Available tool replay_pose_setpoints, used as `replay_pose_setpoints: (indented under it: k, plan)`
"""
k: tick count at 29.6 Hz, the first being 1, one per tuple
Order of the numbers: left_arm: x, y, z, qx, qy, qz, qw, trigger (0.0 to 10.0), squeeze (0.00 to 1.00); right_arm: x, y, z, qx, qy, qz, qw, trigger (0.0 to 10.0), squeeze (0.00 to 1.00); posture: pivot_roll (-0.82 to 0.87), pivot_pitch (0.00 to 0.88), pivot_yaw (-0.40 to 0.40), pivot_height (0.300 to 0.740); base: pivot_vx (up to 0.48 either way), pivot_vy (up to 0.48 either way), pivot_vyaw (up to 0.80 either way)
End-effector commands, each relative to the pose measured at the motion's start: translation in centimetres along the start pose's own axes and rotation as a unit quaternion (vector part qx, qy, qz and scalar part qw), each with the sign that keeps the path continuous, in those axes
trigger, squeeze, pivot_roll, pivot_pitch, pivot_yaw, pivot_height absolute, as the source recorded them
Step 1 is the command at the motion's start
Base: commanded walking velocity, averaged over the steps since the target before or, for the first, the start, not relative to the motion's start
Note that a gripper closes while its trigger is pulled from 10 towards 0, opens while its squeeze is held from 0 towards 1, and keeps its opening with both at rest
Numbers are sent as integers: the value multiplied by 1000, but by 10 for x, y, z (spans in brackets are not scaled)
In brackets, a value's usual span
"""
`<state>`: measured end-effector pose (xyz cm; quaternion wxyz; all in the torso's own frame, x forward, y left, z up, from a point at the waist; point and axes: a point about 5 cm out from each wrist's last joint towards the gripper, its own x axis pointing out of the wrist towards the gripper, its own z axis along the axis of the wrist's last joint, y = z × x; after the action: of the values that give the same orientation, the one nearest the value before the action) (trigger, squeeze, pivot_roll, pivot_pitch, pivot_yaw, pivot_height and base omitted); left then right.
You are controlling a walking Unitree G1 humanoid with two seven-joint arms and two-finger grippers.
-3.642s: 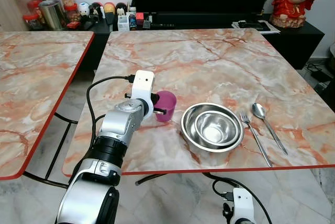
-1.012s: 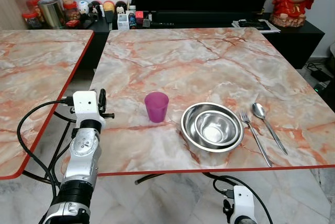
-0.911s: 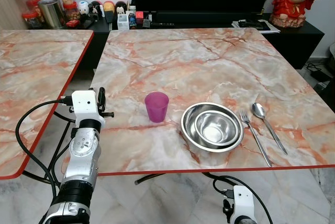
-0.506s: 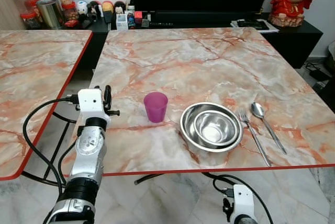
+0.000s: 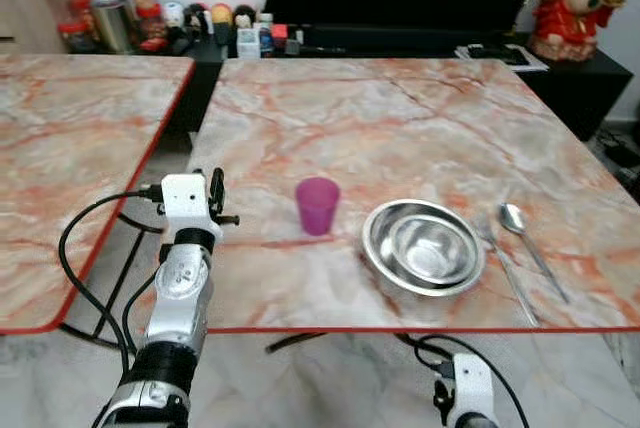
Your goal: Setting the table
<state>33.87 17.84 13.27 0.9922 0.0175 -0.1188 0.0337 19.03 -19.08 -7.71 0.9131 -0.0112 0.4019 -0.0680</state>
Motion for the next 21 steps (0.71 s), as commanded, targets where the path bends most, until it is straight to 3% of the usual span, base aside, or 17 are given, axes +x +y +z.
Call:
replay_pose_setpoints:
  k: [1,6,11,21]
  plan:
    - [6,-2,7,-5,-12,0,1000,10000,0,0,4,4,-4,-12,3,1000,10000,0,64,0,-29,740,0,450,488]
    - [7,-4,8,-9,-13,-3,1000,10000,0,0,3,3,1,-10,-1,1000,10000,0,63,0,-25,740,0,448,565]
    - [7,-7,9,-11,-15,-8,1000,10000,0,-1,2,0,17,-7,-3,1000,10000,0,61,0,-21,740,0,442,0]
    - [9,-7,11,-15,-17,-6,1000,10000,0,0,3,0,4,-7,0,1000,10000,0,62,0,-23,740,0,435,0]
